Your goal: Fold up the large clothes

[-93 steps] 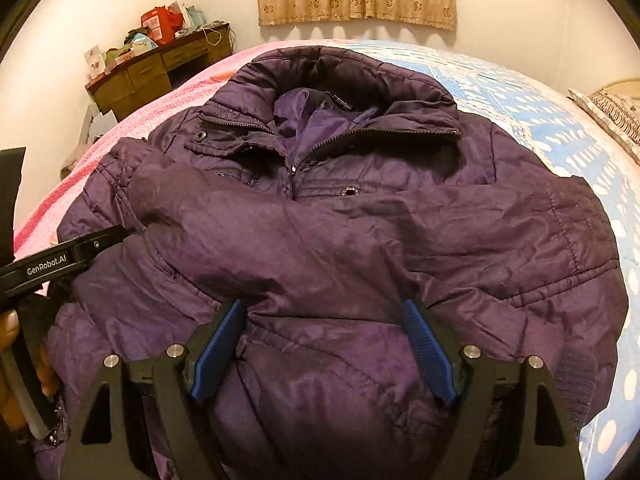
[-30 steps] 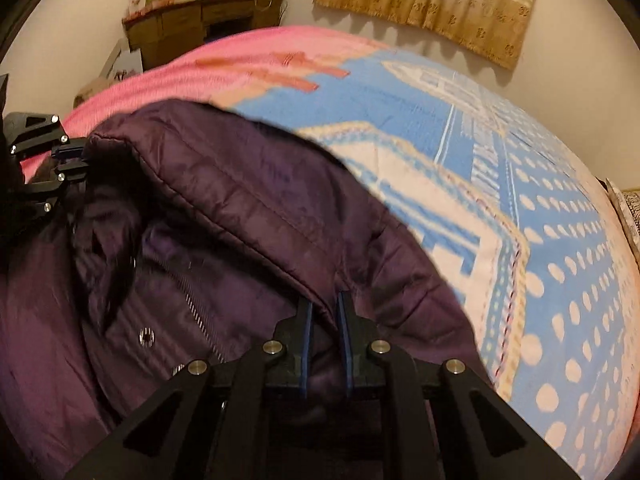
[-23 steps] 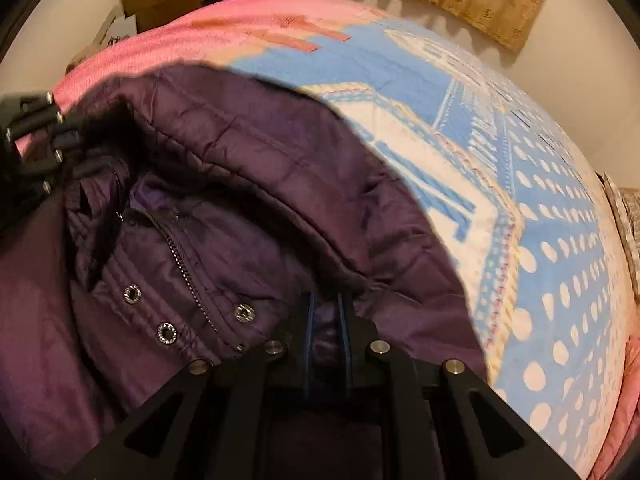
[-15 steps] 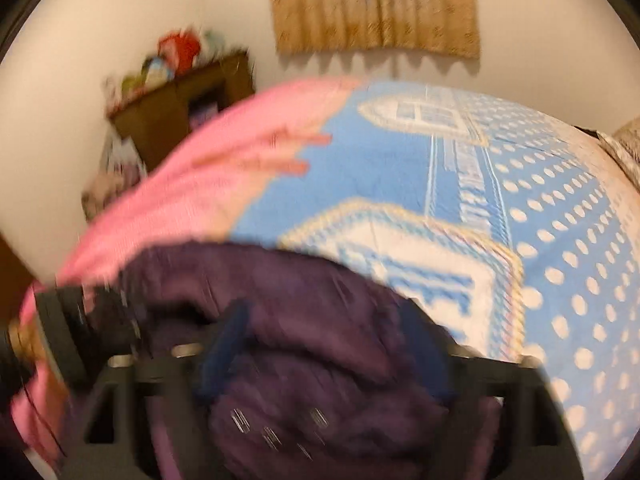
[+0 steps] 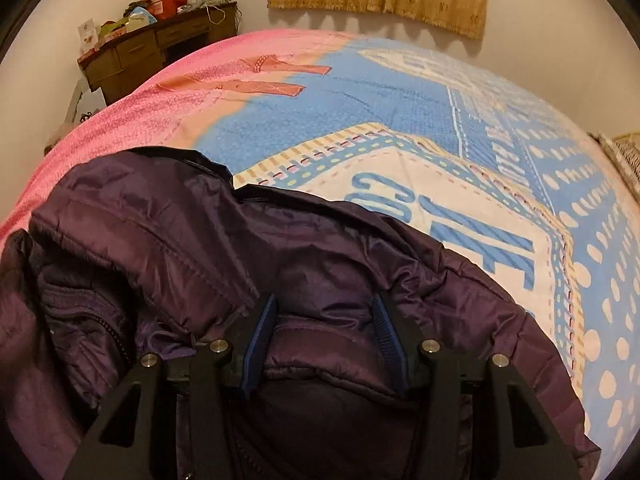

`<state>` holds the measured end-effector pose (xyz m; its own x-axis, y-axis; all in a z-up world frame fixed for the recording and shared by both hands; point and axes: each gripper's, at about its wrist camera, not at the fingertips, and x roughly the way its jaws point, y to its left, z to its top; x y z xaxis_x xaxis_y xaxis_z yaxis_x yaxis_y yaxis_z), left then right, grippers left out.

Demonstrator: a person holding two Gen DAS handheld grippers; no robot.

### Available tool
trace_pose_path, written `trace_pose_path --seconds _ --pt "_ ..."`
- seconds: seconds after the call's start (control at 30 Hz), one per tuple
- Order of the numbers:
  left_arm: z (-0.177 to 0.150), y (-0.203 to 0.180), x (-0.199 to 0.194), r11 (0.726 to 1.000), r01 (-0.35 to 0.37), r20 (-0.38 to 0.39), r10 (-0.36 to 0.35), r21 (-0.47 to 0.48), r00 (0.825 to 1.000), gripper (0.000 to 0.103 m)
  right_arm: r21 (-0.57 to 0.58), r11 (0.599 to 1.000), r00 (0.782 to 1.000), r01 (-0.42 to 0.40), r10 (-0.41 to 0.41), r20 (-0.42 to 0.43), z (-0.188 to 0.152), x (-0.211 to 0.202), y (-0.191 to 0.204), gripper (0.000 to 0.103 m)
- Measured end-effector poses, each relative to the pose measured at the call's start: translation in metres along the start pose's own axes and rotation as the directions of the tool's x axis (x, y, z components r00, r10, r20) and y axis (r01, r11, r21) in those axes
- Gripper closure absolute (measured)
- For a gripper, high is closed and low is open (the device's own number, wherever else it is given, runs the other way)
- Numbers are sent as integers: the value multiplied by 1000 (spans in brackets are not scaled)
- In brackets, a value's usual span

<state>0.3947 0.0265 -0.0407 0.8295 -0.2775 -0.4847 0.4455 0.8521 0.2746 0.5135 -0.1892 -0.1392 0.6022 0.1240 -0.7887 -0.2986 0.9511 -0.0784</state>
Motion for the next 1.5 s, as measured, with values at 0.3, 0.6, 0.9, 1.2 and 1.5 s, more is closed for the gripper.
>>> trace_pose_path --seconds 0.3,0.6,0.9,1.2,1.5 --pt "-16 5 123 974 -167 -373 99 -154 923 22 38 998 999 -41 40 37 -5 -1 -6 50" --pt "-46 9 143 951 -179 -404 64 -253 912 7 69 995 997 -71 69 37 -5 1 -11 50" --pt "-50 16 142 942 -160 -403 29 -296 915 4 58 997 998 -51 49 29 -4 3 -9 50" --pt "-51 18 144 938 -151 -408 11 -312 913 3 39 999 999 -20 19 25 -4 4 -4 50" --pt "-53 20 146 935 -143 -404 0 -323 915 3 34 999 1000 -9 9 24 -4 4 -3 50"
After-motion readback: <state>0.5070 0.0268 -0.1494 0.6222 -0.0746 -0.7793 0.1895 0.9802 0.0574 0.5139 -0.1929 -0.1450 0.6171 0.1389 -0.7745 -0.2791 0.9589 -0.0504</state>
